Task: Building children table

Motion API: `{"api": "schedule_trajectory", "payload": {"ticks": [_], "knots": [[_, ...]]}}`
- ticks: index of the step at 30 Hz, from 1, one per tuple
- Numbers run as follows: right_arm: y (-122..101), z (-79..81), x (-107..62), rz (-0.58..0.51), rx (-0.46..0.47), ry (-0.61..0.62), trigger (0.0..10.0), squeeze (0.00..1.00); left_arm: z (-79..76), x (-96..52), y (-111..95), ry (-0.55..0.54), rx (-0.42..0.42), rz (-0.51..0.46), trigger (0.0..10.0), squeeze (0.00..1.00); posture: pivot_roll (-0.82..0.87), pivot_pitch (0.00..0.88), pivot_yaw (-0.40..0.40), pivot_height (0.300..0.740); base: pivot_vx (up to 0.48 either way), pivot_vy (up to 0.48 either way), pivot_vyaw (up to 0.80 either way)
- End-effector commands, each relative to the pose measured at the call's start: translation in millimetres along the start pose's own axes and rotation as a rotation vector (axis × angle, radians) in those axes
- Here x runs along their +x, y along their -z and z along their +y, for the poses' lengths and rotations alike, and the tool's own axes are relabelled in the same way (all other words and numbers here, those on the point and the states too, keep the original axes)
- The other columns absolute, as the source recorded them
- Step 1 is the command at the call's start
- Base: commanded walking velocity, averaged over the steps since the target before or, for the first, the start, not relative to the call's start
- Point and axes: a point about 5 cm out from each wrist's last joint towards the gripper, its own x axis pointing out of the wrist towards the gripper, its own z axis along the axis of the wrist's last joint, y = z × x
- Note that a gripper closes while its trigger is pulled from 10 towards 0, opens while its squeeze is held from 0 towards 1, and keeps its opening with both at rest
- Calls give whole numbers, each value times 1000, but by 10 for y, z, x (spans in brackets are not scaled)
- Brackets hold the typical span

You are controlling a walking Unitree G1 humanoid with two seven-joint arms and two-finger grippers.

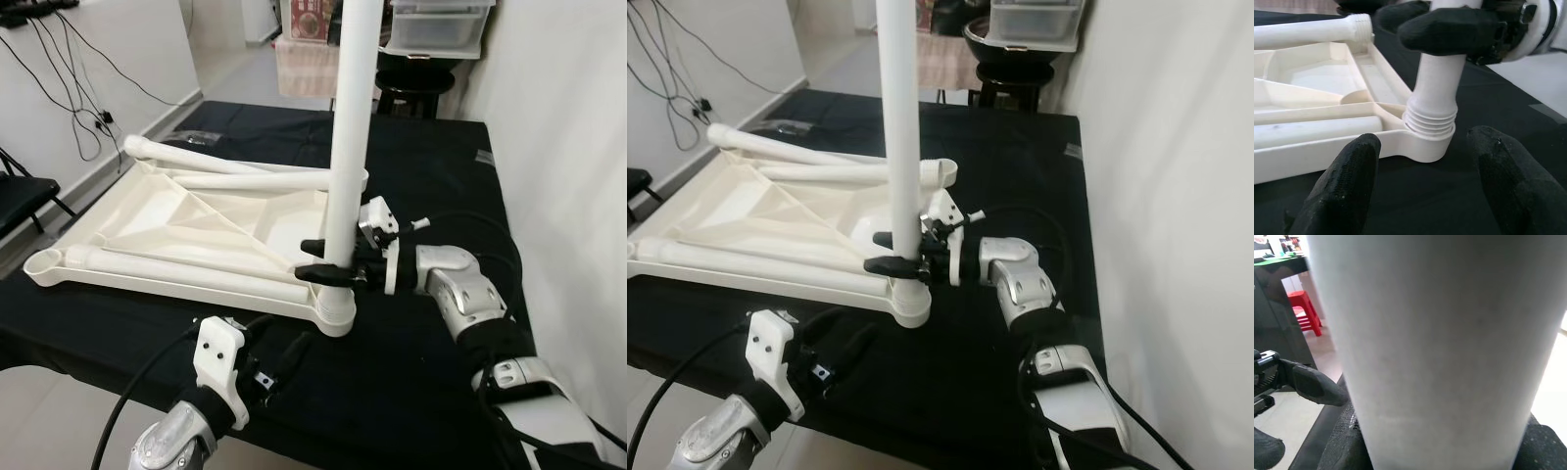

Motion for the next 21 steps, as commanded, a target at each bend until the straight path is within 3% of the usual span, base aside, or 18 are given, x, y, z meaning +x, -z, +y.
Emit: {"api": "schedule_trajectory", "payload": {"ticks": [1,2,3,4,5,6,7,8,9,14,17,18,19,20,21], "knots": [[116,18,-41,8,43,10,0,0,-7,-9,26,-3,1,11,10000,0,20,56,-6,740,0,0,0],[169,98,-48,-1,37,44,0,0,-10,-12,25,-1,-1,11,10000,0,17,61,-11,740,0,0,0],[272,159,31,50,21,252,0,0,-14,-18,29,1,-1,13,10000,0,29,59,-20,740,0,0,0],[272,159,31,50,21,252,0,0,-14,-18,29,1,-1,13,10000,0,29,59,-20,740,0,0,0],[328,195,69,81,1,411,0,0,-16,-24,33,3,-1,15,10000,0,33,59,-23,740,0,0,0],[427,374,78,108,132,644,0,0,-16,-32,26,6,8,20,10000,0,46,84,-29,740,0,0,0],[427,374,78,108,132,644,0,0,-16,-32,26,6,8,20,10000,0,46,84,-29,740,0,0,0],[343,491,101,172,-29,700,0,0,-12,-40,25,9,13,24,10000,0,40,90,-25,740,0,0,0],[264,556,147,148,-85,679,0,0,-5,-47,30,9,15,26,10000,0,22,81,-16,740,0,0,0],[396,479,206,178,26,623,0,0,20,-31,28,8,-12,19,10000,0,25,84,-25,740,0,0,0],[390,489,240,176,18,588,0,0,23,-28,22,11,-8,19,10000,0,15,78,-19,740,0,0,0],[381,474,222,162,31,592,10000,0,33,-31,19,0,-6,14,10000,0,16,82,-14,740,0,0,0],[380,460,202,153,45,600,10000,0,40,-34,16,-10,-7,10,10000,0,16,82,-14,740,0,0,0],[369,434,202,128,77,577,10000,1000,45,-31,14,-13,-8,8,10000,0,15,78,-13,740,0,0,0],[369,434,202,128,77,577,10000,1000,45,-31,14,-13,-8,8,10000,0,15,78,-13,740,0,0,0]]}}
